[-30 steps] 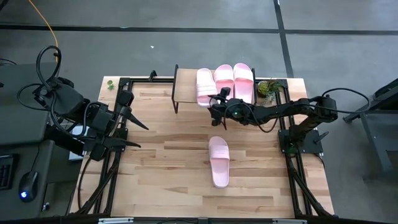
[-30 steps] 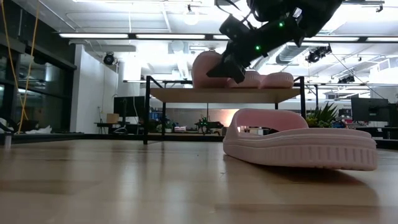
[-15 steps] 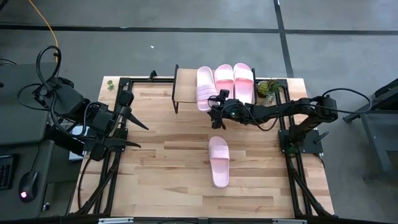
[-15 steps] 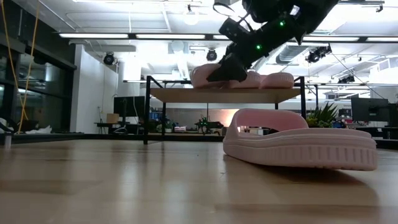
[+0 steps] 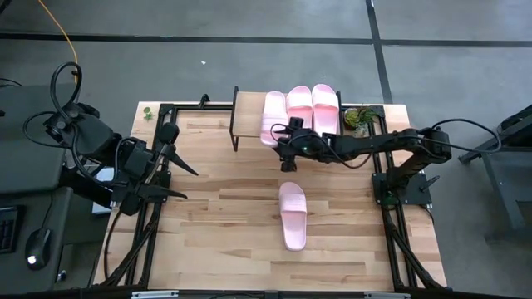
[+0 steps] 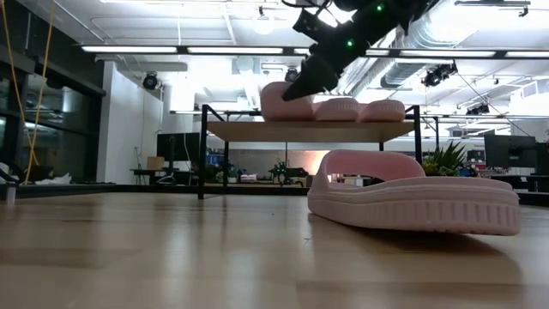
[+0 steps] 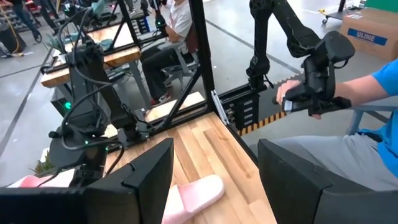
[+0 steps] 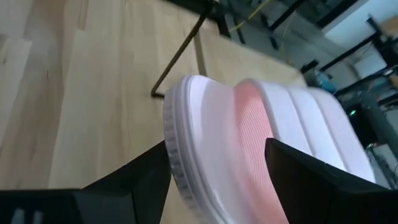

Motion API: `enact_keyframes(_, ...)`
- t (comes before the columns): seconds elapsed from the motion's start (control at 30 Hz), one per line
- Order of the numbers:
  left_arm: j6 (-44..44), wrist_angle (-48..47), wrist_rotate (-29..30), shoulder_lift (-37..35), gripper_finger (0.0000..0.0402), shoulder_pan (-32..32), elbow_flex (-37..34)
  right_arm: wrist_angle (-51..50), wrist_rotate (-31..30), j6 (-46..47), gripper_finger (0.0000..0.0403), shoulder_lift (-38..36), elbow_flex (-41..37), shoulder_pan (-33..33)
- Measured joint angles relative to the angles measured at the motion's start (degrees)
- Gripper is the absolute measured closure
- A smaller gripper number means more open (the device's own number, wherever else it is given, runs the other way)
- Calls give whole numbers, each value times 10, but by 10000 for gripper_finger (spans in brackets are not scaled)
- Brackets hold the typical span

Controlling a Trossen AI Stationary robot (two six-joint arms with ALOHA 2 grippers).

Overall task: Pick and place slides into the shelf
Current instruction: Put the pink slide on the shelf

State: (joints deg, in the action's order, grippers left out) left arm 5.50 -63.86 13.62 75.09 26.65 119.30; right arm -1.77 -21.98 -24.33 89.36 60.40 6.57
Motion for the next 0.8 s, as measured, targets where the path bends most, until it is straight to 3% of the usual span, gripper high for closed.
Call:
enact_keyframes(0.33, 0, 0, -1, 0, 188, 0, 0, -68, -3, 30, 157, 0, 3, 0)
enact_keyframes(0.5, 0, 0, -1, 0, 188, 0, 0, -71, 21, 38, 157, 0, 3, -3)
enact_keyframes(0.8, -1, -6, -1, 0, 188, 0, 0, -70, 10, 30, 157, 0, 3, -22)
